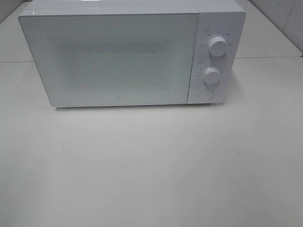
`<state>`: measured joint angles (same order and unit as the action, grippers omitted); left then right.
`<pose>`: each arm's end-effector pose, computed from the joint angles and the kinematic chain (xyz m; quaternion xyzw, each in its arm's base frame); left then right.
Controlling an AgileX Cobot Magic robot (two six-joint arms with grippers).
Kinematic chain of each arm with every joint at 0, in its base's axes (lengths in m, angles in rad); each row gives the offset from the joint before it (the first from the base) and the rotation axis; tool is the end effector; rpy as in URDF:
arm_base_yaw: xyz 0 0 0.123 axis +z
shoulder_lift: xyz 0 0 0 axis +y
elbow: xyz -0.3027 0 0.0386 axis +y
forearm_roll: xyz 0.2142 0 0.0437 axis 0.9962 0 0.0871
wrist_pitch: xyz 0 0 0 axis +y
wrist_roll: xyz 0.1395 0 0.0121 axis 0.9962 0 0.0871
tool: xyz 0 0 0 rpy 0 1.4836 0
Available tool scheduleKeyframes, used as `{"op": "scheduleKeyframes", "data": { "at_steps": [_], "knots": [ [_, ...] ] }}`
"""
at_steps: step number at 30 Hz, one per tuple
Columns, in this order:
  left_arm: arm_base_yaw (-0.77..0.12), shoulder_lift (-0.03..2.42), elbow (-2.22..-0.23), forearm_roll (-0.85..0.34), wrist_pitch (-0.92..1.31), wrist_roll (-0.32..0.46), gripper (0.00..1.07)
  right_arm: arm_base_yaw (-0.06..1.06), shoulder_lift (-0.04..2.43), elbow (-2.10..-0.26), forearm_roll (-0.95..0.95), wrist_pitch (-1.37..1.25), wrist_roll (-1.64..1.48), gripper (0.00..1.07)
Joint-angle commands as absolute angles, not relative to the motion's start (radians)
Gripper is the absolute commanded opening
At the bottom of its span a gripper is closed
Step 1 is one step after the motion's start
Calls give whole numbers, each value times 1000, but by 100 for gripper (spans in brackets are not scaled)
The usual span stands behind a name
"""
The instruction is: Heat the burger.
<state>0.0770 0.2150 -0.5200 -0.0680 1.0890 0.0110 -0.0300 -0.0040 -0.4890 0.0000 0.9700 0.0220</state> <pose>0.0115 -0.0076 0.2416 -0.0314 0.9050 -0.0153 0.4241 -0.0054 0.0002 0.2470 0.0216 0.8304 -0.0022 0.5568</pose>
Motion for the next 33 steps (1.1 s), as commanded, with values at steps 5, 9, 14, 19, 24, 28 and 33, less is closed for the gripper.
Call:
{"op": "scheduleKeyframes", "data": {
  "at_steps": [5,9,14,19,24,28,33],
  "knots": [
    [78,63,-516,-53,1071,0,102,-33,-33,-488,0,963,22,38],
    [78,2,-516,-53,1071,0,102,-33,-33,-488,0,963,22,38],
    [78,-26,-516,-63,1071,0,102,-33,-33,-488,0,963,22,38],
    [78,-29,-516,-63,1071,0,102,-33,-33,-488,0,963,22,38],
    [78,-29,-516,-61,1071,0,102,-33,-33,-488,0,963,22,38],
    [78,-29,-516,-58,1071,0,102,-33,-33,-488,0,963,22,38],
    [78,-29,-516,-58,1071,0,102,-33,-33,-488,0,963,22,38]
  ]
}}
